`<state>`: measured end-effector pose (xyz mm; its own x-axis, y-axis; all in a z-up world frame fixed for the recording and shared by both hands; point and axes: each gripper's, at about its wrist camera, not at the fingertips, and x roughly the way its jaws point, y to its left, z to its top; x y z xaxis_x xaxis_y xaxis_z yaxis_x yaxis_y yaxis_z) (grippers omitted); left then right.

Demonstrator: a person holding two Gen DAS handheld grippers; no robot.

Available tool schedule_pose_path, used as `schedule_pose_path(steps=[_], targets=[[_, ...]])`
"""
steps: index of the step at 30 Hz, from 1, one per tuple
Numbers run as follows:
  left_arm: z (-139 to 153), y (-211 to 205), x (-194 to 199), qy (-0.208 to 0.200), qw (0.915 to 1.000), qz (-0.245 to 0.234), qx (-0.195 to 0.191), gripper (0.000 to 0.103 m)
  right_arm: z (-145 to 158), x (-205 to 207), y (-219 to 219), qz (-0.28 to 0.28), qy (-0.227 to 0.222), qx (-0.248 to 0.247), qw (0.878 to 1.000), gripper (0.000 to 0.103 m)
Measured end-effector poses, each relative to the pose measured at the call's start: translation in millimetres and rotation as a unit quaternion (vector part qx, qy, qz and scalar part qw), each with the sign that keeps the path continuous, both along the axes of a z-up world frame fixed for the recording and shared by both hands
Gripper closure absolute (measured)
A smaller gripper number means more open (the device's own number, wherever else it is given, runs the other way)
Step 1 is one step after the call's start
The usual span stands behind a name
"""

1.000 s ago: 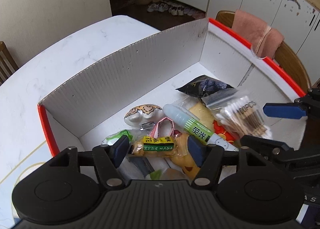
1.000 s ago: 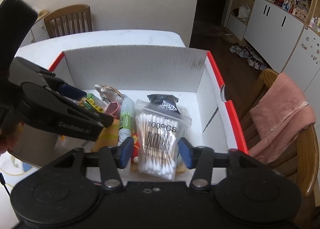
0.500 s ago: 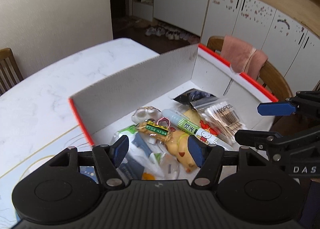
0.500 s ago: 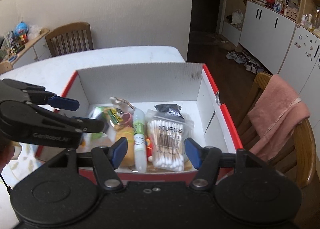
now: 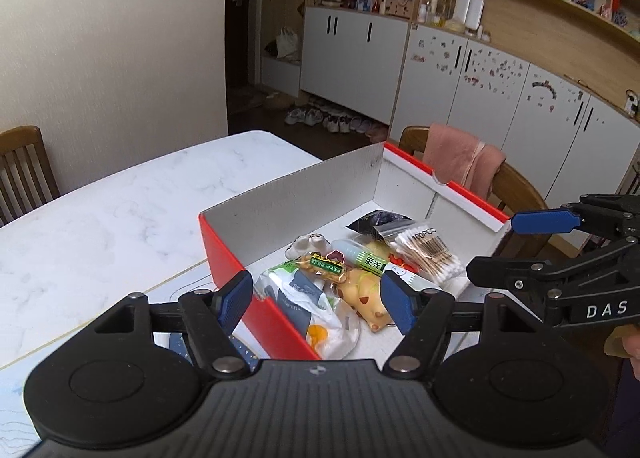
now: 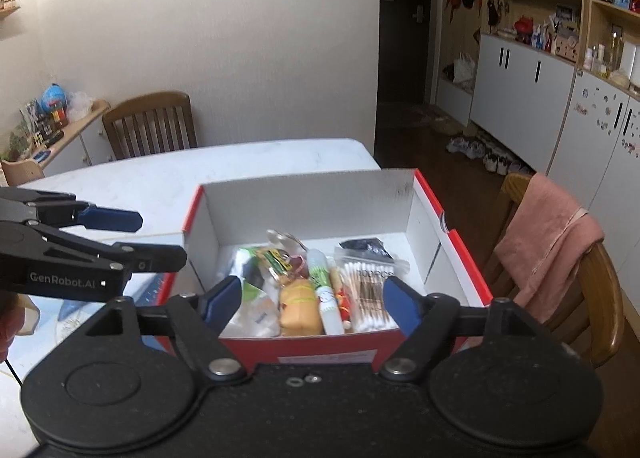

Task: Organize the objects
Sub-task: 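Lift both grippers out of the box and back over the table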

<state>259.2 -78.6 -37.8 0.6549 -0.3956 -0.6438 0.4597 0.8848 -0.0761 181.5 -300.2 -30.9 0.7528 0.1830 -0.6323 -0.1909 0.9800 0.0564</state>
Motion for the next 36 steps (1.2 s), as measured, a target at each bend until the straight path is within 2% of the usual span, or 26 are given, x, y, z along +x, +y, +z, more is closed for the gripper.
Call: schedule_pose_path(steps=[1,3,8,12,28,36], targets=[[2,3,-4,-0.004,1.0,0.0,0.0,0.027,2,-3,1,-0.001,-0.004,0.002,1.0,0.017],[5,9,-9,-0.008,1.0,0.0,-0.006,0.023,5,-9,4,-0.003,-0.012,0.008,1.0,0.013],[10,20,-22,-0.01,0.9998,0.001,-0.017,0.019,12,-23,9,-0.005,-0.025,0.02,0.999,0.004],[11,27,-28,-0.009,0.9996,0.003,-0.028,0.001,15,-32,13,-0.009,-0.036,0.027,0.999,0.001],[12,44,-59,-0.005,0.9984,0.021,-0.052,0.001,19,-71,31,-0.003,-0.054,0.027,0.998,0.0],[9,45,-69,-0.008,0.999,0.025,-0.036,0.001,16,-79,31,-0.013,-0.053,0.038,0.998,0.0]])
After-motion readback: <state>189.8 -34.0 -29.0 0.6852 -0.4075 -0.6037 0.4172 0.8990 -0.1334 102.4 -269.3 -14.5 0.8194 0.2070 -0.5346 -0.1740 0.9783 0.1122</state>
